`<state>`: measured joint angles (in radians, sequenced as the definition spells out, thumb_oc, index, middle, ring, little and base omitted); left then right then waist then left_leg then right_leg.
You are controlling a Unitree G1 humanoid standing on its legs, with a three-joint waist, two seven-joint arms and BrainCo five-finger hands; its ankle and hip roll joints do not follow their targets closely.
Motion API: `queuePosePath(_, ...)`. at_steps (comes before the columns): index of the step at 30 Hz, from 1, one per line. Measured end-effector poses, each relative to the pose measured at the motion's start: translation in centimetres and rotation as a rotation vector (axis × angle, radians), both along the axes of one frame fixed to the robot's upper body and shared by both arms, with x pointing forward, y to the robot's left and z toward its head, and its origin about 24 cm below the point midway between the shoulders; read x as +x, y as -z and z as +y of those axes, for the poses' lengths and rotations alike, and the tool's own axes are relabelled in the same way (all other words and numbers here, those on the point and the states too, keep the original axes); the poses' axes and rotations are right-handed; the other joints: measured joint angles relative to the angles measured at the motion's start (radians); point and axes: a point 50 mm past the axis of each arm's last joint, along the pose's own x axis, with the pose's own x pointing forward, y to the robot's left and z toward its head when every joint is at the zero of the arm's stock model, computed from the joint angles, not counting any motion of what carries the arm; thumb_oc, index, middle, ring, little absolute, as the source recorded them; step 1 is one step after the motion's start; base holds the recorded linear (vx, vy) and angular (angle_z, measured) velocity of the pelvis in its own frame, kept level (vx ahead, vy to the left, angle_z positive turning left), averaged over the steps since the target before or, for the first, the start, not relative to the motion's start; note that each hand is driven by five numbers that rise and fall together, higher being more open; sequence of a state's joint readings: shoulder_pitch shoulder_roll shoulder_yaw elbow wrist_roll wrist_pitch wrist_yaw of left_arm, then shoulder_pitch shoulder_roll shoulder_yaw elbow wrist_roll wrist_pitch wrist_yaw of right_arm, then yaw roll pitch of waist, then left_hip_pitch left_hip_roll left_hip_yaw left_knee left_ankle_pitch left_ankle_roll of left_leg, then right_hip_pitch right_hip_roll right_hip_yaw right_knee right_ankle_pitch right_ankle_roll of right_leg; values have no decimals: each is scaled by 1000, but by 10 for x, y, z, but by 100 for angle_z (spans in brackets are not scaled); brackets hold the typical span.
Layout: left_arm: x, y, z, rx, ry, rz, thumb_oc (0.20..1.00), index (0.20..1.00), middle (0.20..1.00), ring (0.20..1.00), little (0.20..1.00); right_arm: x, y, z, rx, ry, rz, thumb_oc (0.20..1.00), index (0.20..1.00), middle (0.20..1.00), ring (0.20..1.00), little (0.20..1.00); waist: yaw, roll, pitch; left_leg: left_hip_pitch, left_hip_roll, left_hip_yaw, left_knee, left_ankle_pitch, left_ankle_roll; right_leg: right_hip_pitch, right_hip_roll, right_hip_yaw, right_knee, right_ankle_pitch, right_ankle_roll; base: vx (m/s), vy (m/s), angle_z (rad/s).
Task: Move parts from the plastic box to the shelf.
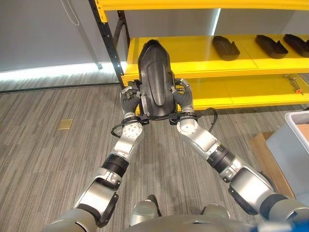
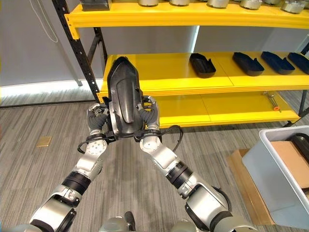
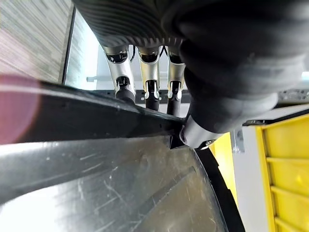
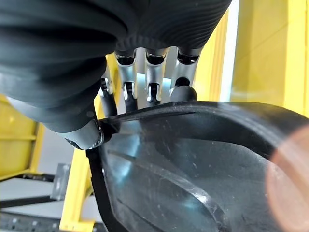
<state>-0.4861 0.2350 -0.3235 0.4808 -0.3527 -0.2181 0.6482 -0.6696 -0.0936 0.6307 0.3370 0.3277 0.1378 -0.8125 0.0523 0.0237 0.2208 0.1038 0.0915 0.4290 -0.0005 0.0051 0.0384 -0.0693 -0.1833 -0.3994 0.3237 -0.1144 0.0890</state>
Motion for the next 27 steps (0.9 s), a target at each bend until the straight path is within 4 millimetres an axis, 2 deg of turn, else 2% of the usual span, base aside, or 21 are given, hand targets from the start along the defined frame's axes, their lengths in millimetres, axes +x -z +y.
queuePosePath(1, 0, 1, -3, -6, 3, 7, 200, 200, 200, 200, 200, 0, 1, -1, 1, 4, 2, 200, 200, 200, 200, 200, -9, -5, 1, 3, -15, 0, -3, -11, -9, -13, 6, -2, -77, 9, 8, 247, -119, 8)
queuePosePath(2, 0, 1, -5, -12, 1, 14, 200, 200, 200, 200, 200, 0, 2, -3, -7, 7, 1, 200, 200, 200, 200, 200, -25, -5, 3, 14, -25, -3, -20, -11, -9, -24, -2, -2, -138, 84, 22, 244, -132, 2)
queuePosePath(4, 0, 0, -7, -17, -3, 15, 200, 200, 200, 200, 200, 0, 1, -3, -16, 9, -12, 200, 200, 200, 200, 200, -37, 1, 10, 19, -19, -28, -31, -14, -6, -45, -5, 3, -114, 113, 56, 180, -128, -5)
queuePosePath(5, 0, -2, -9, -17, -1, 15, 200, 200, 200, 200, 200, 1, 0, -5, -20, 17, -20, 200, 200, 200, 200, 200, -50, 9, 22, 20, -16, -37, -30, -8, 5, -66, -15, 8, -100, 121, 60, 231, -128, 7)
queuePosePath(7, -1, 1, -17, -8, 17, 40, 200, 200, 200, 200, 200, 2, 4, -12, -13, 38, -3, 200, 200, 200, 200, 200, -73, -6, 38, 48, -13, -54, -26, -24, -23, -81, -69, 35, -185, 178, 74, 472, -229, 13)
queuePosePath(8, -1, 4, -19, 1, 22, 62, 200, 200, 200, 200, 200, 1, 10, -15, -13, 44, 17, 200, 200, 200, 200, 200, -75, -9, 48, 75, 17, -60, -7, -44, -61, -61, -61, 58, -237, 209, 72, 466, -246, 20)
queuePosePath(9, -1, 4, -16, 10, 16, 68, 200, 200, 200, 200, 200, 1, 11, -17, -19, 38, 20, 200, 200, 200, 200, 200, -76, -17, 59, 99, 39, -69, 10, -60, -88, -30, -56, 46, -250, 250, 52, 389, -196, 28)
queuePosePath(10, -2, 6, -18, 10, 19, 77, 200, 200, 200, 200, 200, 2, 11, -20, -30, 37, 19, 200, 200, 200, 200, 200, -79, -3, 70, 119, 73, -76, 29, -72, -109, -2, -27, 27, -231, 236, -4, 285, -122, 24)
queuePosePath(11, -2, 6, -20, 9, 23, 77, 200, 200, 200, 200, 200, 3, 11, -23, -38, 37, 17, 200, 200, 200, 200, 200, -80, 0, 71, 123, 94, -72, 48, -72, -108, 11, -5, 18, -210, 209, -37, 254, -107, 12)
queuePosePath(14, 0, 2, -24, 3, 29, 63, 200, 200, 200, 200, 200, 5, 6, -27, -39, 35, -3, 200, 200, 200, 200, 200, -100, 1, 71, 126, 127, -20, 89, -73, -109, 32, 40, -14, -147, 131, -104, 282, -131, 14)
queuePosePath(15, 1, 0, -26, -3, 34, 60, 200, 200, 200, 200, 200, 6, 4, -30, -48, 34, -12, 200, 200, 200, 200, 200, -99, 4, 71, 123, 137, -19, 101, -71, -110, 31, 50, -25, -131, 108, -114, 281, -123, 21)
queuePosePath(19, 3, -5, -27, -11, 33, 45, 200, 200, 200, 200, 200, 8, -3, -31, -54, 28, -32, 200, 200, 200, 200, 200, -91, 7, 70, 78, 159, -7, 215, -69, -111, 37, 44, -27, -107, 69, -137, 242, -87, 3)
queuePosePath(22, 5, -10, -28, -14, 39, 25, 200, 200, 200, 200, 200, 11, -8, -33, -58, 23, -47, 200, 200, 200, 200, 200, -88, 9, 67, 68, 154, -11, 233, -33, -162, 45, 31, -27, -108, 64, -128, 159, -82, 10)
queuePosePath(24, 5, -11, -29, -21, 39, 14, 200, 200, 200, 200, 200, 12, -12, -33, -63, 7, -62, 200, 200, 200, 200, 200, -87, 10, 66, 53, 152, -18, 248, -23, -171, 44, 24, -30, -107, 61, -124, 147, -147, 13)
queuePosePath(25, 5, -10, -30, -31, 42, 12, 200, 200, 200, 200, 200, 12, -12, -33, -63, 6, -58, 200, 200, 200, 200, 200, -69, 8, 66, 1, 165, -65, 358, 3, -213, 29, 12, -28, -70, 45, -128, 140, -104, 6)
queuePosePath(26, 4, -9, -28, -29, 36, 18, 200, 200, 200, 200, 200, 12, -12, -31, -60, -1, -52, 200, 200, 200, 200, 200, -48, 6, 64, -48, 180, -78, 452, 15, -207, 45, 14, -24, -93, 43, -131, 140, -28, 4)
queuePosePath(27, 4, -9, -25, -26, 30, 15, 200, 200, 200, 200, 200, 12, -12, -30, -57, -3, -51, 200, 200, 200, 200, 200, -38, -3, 60, -102, 183, -84, 526, -8, -211, 64, 8, -23, -133, 34, -128, 124, 26, -1)
